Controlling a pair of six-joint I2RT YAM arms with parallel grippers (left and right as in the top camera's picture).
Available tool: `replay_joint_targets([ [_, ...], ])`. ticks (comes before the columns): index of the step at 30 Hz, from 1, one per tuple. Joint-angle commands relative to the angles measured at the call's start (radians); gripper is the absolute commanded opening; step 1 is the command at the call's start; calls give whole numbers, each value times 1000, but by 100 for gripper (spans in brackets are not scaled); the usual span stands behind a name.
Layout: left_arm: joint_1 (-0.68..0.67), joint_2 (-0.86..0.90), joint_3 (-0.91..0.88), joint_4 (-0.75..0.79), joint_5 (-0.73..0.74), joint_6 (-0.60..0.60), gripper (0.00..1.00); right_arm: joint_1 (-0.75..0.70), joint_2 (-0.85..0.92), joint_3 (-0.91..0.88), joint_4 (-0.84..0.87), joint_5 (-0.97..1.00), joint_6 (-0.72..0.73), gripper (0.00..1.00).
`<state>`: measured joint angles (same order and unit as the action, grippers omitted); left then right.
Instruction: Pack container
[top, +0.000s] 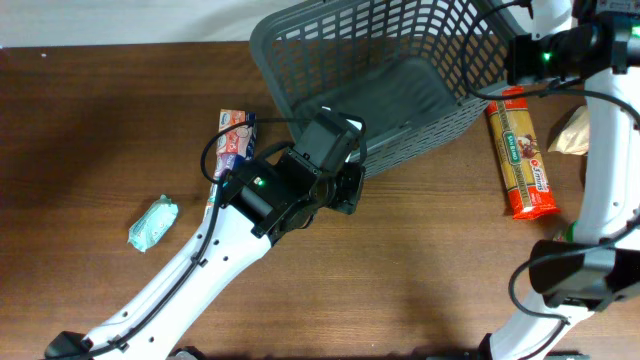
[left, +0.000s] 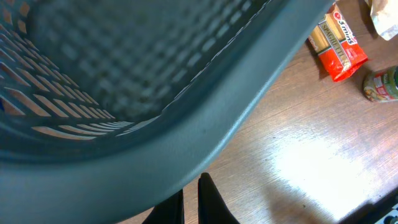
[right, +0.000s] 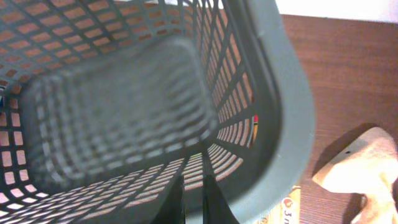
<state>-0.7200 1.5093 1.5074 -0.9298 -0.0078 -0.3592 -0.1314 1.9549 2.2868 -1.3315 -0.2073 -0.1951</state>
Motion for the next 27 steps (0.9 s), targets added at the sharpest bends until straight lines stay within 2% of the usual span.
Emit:
replay_joint_targets([
  [1, 7, 3, 16, 1, 12, 11, 2, 1, 66, -6, -10, -22, -11, 4],
  [7, 7, 3, 16, -4, 12, 7, 2, 1, 121, -6, -13, -21, -11, 4],
  [27, 40, 3, 16, 13, -27, 4, 2, 34, 124, -6, -77, -18, -10, 4],
])
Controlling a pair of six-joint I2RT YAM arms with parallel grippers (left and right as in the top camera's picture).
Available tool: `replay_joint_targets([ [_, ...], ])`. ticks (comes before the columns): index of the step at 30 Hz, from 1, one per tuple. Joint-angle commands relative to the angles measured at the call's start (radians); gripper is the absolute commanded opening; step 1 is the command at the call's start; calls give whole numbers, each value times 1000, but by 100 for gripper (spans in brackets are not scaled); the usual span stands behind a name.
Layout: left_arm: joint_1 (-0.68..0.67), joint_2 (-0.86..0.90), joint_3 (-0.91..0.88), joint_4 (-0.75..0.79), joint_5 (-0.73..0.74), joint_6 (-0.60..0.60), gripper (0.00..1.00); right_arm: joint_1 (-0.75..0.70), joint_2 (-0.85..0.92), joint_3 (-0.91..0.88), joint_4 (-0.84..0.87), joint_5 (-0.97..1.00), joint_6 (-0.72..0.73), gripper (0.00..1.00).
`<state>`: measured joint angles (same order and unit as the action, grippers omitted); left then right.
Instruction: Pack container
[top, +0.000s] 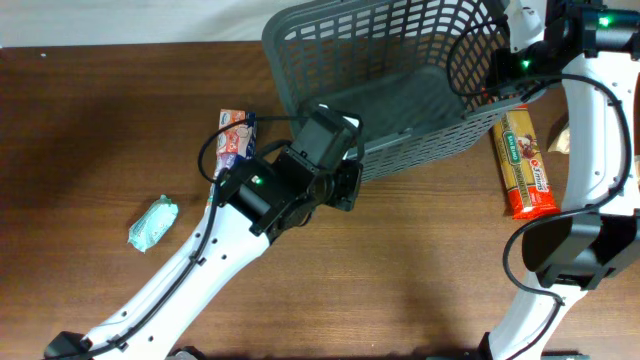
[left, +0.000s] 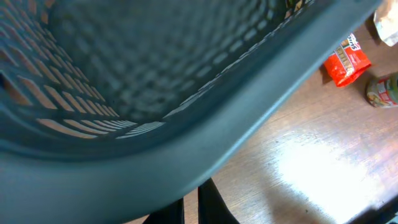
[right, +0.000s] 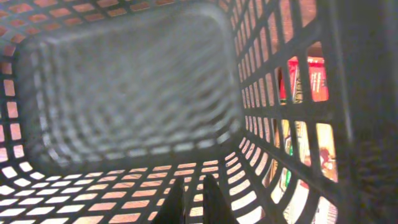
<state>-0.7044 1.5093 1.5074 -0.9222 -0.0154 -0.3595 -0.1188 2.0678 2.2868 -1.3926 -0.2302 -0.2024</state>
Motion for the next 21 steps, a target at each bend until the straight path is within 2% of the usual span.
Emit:
replay_joint_targets([
  [1, 30, 3, 16, 6, -19, 4, 2, 26, 11, -6, -17, 5, -3, 4],
  [11, 102, 3, 16, 6, -19, 5, 2, 106, 11, -5, -43, 89, -2, 4],
  [21, 119, 3, 16, 18, -38, 16, 2, 113, -3, -5, -89, 88, 1, 4],
])
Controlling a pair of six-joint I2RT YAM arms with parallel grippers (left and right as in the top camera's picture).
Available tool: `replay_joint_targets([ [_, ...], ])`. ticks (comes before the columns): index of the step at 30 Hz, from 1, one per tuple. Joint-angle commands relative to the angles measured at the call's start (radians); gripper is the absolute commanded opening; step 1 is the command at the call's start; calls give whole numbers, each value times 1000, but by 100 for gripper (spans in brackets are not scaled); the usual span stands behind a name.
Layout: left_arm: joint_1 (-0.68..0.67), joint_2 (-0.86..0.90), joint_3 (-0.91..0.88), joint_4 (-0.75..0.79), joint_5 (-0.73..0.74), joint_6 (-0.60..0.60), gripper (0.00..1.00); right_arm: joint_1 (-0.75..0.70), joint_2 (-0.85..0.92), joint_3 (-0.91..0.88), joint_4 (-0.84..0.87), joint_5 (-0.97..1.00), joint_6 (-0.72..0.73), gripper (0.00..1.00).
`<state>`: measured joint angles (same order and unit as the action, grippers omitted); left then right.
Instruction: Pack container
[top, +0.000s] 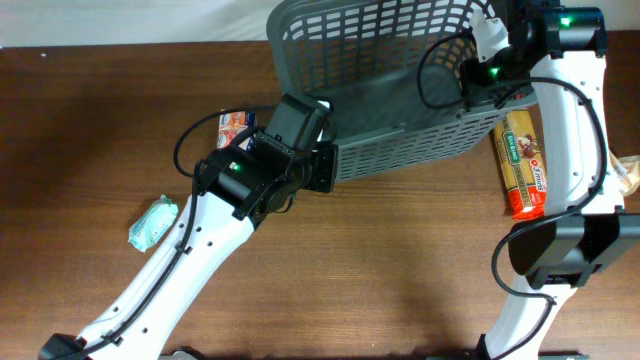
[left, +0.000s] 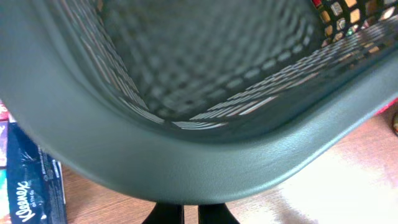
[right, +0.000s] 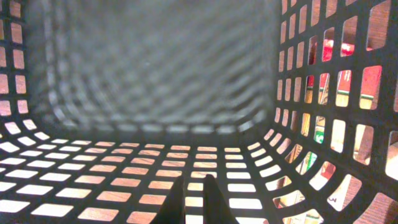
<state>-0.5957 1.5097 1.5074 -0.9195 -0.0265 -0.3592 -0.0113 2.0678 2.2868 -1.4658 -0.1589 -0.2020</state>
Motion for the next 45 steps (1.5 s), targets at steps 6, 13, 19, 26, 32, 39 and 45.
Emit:
replay_joint_targets([
  [6, 13, 3, 16, 39, -27, 16, 2, 6, -27, -5, -37, 17, 1, 4],
  [13, 36, 3, 16, 53, -27, 15, 2, 14, -60, -5, -42, 17, 5, 4],
  [19, 70, 3, 16, 53, -27, 16, 2, 44, -61, -5, -54, 19, 6, 4],
  [26, 93, 3, 16, 58, -27, 16, 2, 68, -61, -5, -71, 48, 28, 4],
  [32, 96, 3, 16, 87, -27, 16, 2, 79, -61, -5, -87, 48, 40, 4],
  [39, 96, 3, 16, 93, -27, 16, 2, 79, -61, -5, -88, 47, 42, 4],
  [45, 95, -2, 16, 92, -26, 21, 13, 79, -61, 33, -67, 37, 42, 10],
])
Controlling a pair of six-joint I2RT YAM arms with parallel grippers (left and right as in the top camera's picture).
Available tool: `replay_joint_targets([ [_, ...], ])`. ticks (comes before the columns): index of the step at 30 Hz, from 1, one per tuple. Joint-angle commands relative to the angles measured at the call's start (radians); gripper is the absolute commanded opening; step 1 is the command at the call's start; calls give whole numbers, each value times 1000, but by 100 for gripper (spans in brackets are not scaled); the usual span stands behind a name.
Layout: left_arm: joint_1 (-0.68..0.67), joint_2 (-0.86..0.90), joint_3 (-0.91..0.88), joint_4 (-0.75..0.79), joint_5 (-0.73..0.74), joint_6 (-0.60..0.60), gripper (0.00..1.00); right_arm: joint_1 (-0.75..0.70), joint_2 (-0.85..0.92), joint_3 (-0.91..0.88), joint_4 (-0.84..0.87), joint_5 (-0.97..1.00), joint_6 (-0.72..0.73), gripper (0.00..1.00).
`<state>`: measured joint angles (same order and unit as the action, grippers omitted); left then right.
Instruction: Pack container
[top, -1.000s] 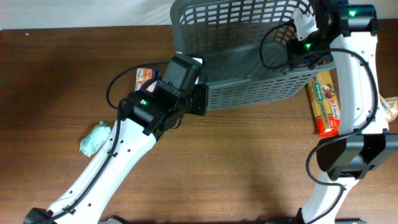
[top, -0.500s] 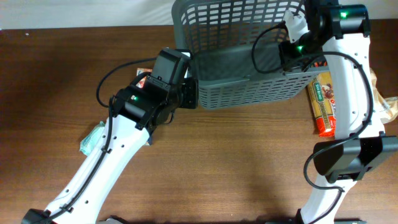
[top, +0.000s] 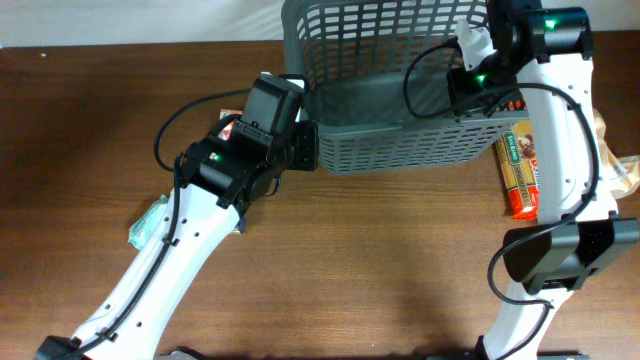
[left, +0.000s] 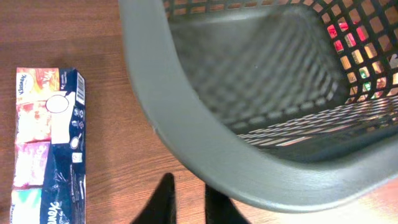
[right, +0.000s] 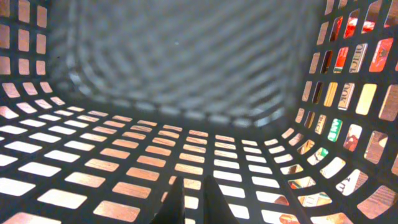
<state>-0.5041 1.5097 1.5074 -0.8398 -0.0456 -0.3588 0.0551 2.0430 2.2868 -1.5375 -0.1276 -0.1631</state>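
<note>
The grey mesh basket stands upright at the back middle of the table, its inside bare. My left gripper is at the basket's left corner. In the left wrist view its fingers stand a little apart, wood shows between them, and the basket's rim passes over the right finger. My right gripper is shut on the basket's mesh wall, at the right side. A Kleenex tissue pack lies left of the basket.
A red spaghetti pack lies right of the basket, with a crumpled paper bag beyond it. A green-white wipes pack lies at the left, partly under my left arm. The table's back edge runs just behind the basket.
The basket has turned further and now sits square to the table. My left gripper has opened, moved left, and the tissue pack shows fully in its view. The right gripper still holds the wall.
First the basket lay skewed and tilted, with both grippers shut on its rim, left at the front and right at the far side. At each later moment it stood turned further and more level. Now it sits upright and my left gripper has opened.
</note>
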Motion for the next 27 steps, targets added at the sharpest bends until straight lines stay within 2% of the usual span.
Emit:
replay_joint_targets([
  [1, 3, -6, 16, 13, -7, 33, 16, 12, -37, 47, 5, 5, 3, 11],
  [4, 3, -22, 16, 13, -8, 68, 19, 12, -37, 96, 7, 5, 3, 12],
  [9, 3, -64, 16, 10, -10, 69, 19, 12, -37, 195, -8, 4, 3, 13],
  [13, 3, -100, 16, -2, -56, 69, 22, 12, -37, 279, -35, 0, 4, 22],
  [14, 3, -116, 16, -12, -82, 69, 27, 12, -37, 317, -45, 0, 4, 33],
  [16, 3, -135, 16, -26, -108, 69, 38, 10, -39, 354, -54, 2, 4, 60],
  [18, 3, -151, 16, -40, -121, 69, 47, 7, -42, 393, -64, 10, 4, 69],
  [20, 3, -170, 16, -56, -121, 69, 55, -3, -43, 427, -73, 14, 4, 87],
  [25, 3, -199, 16, -107, -188, 68, 86, -69, -53, 467, -88, 105, 45, 100],
  [27, 3, -204, 16, -127, -233, 68, 100, -121, -61, 467, -95, 129, 69, 99],
])
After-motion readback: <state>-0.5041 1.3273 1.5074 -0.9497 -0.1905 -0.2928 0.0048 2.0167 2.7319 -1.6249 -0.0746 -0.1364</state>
